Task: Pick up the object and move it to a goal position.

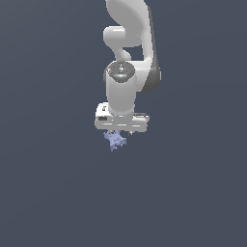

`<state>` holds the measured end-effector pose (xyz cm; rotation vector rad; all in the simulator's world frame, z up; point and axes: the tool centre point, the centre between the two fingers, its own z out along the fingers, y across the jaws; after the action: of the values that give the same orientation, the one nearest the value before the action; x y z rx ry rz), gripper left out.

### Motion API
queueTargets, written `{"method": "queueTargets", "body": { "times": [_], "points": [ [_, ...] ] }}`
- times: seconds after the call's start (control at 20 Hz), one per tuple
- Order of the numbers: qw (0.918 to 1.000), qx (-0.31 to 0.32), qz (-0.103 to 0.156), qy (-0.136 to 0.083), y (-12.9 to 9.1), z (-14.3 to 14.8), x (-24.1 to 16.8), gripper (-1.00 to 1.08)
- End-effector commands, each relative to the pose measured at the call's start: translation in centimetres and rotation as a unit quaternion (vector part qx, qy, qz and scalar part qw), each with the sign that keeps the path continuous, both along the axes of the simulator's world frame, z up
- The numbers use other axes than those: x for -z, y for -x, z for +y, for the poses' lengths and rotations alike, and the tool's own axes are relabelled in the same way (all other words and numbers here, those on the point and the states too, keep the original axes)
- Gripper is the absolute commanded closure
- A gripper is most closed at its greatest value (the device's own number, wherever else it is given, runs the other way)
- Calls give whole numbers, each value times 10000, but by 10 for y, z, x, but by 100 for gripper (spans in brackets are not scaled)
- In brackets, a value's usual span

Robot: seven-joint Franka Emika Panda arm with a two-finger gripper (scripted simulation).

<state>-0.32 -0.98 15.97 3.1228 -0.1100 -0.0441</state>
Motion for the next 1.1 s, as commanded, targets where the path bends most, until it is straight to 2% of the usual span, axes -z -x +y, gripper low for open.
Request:
{"method": "queueTargets", "body": {
  "times": [0.0, 0.25, 0.5, 0.75, 1.05],
  "points": [
    [9998, 159, 92, 29, -2, -2, 4, -60],
    [9974, 618, 348, 136, -5, -6, 15, -60],
    [9897, 1222, 671, 332, -10, -13, 29, -60],
    [9761, 1844, 981, 602, -12, -19, 44, -60],
    [9525, 2565, 1299, 1002, -14, -26, 60, -60]
  ]
}}
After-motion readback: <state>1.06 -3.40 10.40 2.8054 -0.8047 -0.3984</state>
